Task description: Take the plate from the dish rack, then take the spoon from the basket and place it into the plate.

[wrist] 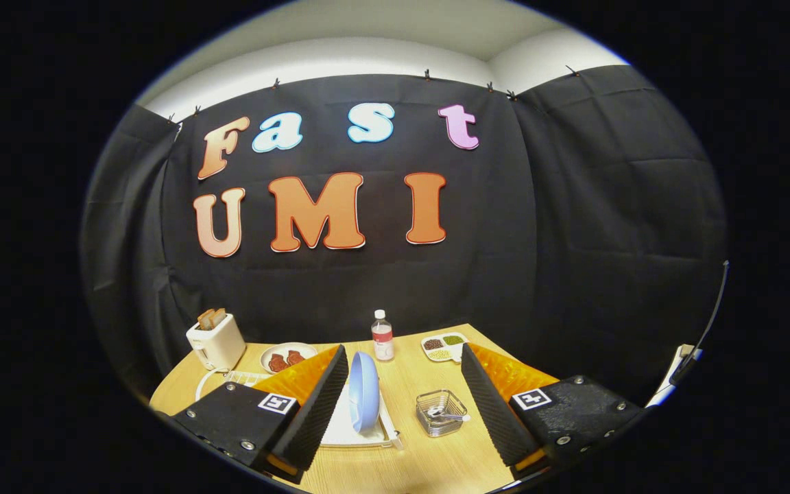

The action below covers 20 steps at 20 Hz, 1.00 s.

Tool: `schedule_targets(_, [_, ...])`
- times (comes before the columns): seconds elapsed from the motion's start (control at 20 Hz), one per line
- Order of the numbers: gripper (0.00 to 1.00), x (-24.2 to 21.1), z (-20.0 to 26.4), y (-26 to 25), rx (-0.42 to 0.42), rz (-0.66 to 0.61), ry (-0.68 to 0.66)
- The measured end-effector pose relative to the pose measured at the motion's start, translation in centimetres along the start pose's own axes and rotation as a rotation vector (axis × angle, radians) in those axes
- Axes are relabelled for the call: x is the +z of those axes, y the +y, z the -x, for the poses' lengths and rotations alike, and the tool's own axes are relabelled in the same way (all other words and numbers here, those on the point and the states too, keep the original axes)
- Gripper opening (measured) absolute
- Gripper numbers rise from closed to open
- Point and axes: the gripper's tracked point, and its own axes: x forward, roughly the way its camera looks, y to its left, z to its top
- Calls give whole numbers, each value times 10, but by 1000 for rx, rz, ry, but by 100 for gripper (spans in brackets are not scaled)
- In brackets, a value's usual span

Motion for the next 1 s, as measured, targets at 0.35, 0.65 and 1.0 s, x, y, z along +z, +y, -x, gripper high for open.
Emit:
schedule_targets(0.35, [98,-2,-7,-4,22,-2,17])
schedule_targets(0.65, [98,-16,-18,4,74,39,45])
schedule_targets(1.0, [99,-30,-79,41,140,30,132])
